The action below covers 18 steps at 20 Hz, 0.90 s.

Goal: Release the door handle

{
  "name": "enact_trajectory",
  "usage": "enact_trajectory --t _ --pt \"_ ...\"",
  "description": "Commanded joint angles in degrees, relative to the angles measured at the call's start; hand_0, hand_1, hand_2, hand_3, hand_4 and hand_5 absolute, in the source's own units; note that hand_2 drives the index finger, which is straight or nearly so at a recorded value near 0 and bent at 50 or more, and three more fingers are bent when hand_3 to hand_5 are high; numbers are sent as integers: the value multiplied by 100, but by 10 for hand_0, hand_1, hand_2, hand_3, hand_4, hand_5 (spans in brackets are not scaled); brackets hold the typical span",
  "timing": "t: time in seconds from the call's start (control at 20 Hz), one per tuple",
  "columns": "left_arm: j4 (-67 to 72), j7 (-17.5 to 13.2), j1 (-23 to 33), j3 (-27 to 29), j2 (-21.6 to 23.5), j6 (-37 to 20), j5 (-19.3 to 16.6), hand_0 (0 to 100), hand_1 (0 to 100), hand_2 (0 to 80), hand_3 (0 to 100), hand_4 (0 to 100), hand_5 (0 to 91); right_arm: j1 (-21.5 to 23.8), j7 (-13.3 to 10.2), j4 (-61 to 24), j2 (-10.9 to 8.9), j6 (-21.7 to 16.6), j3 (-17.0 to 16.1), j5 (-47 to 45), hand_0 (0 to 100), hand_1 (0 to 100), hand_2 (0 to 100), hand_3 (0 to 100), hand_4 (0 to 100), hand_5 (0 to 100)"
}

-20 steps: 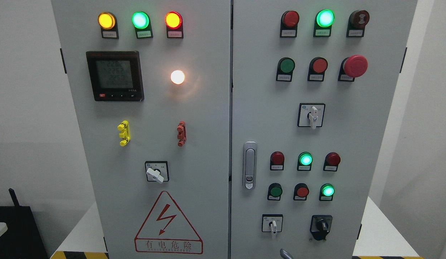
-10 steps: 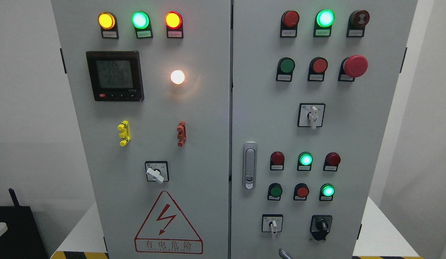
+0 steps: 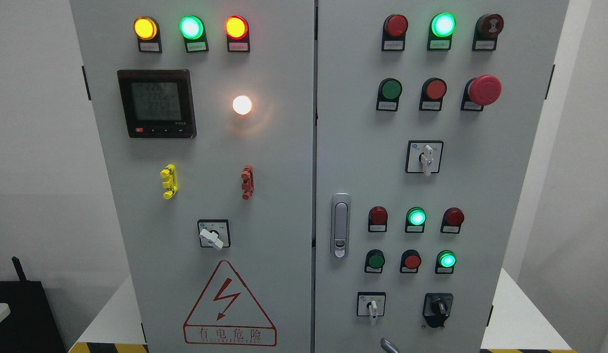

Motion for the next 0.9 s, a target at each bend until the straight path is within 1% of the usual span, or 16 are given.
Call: enact_trajectory --t 0.0,0.15,0.3,0.35,0.4,0.45,0.5,0.6,0.65,0.7,0.8,0.85 --pt "-53 4 1 0 0 -4 -158 120 389 0 0 0 0 -8 -43 -41 72 -22 -35 248 455 66 0 54 142 188" --pt "-53 4 1 0 0 -4 -158 120 389 0 0 0 0 -16 -78 -50 72 -92 -35 617 466 82 0 54 144 185" --pt "-53 4 1 0 0 -4 -158 120 389 0 0 0 0 -34 -87 -85 107 -136 -35 688 482 80 0 53 146 185" --pt "-53 4 1 0 0 -4 -158 120 389 0 0 0 0 -43 -122 -120 142 -136 -35 767 482 86 0 53 150 188" --pt "-53 4 1 0 0 -4 -158 120 389 0 0 0 0 -78 -244 -121 177 -136 -35 907 481 92 0 56 157 196" --pt "-53 4 -8 0 0 -4 -158 120 389 0 0 0 0 -139 -428 -121 221 -136 -27 1117 480 109 0 112 225 242" --pt "-53 4 -8 0 0 -4 -158 120 389 0 0 0 0 -200 -595 -121 265 -136 -27 1380 486 125 0 235 314 299" --pt "-53 4 1 0 0 -4 -158 120 389 0 0 0 0 -280 -833 -121 327 -136 -27 2012 505 169 0 407 398 389" --pt "-53 4 -8 0 0 -4 -158 120 389 0 0 0 0 -332 -921 -121 353 -136 -27 2311 510 201 0 474 438 479" --pt "-53 4 1 0 0 -4 -158 120 389 0 0 0 0 -402 -1000 -112 405 -136 -9 2584 503 248 0 523 486 548" --pt "-53 4 1 0 0 -4 -158 120 389 0 0 0 0 -464 -1185 -94 493 -136 43 2910 483 313 0 611 564 656" --pt "-53 4 1 0 0 -4 -158 120 389 0 0 0 0 -526 -1281 -86 520 -136 61 3112 464 351 0 669 622 735"
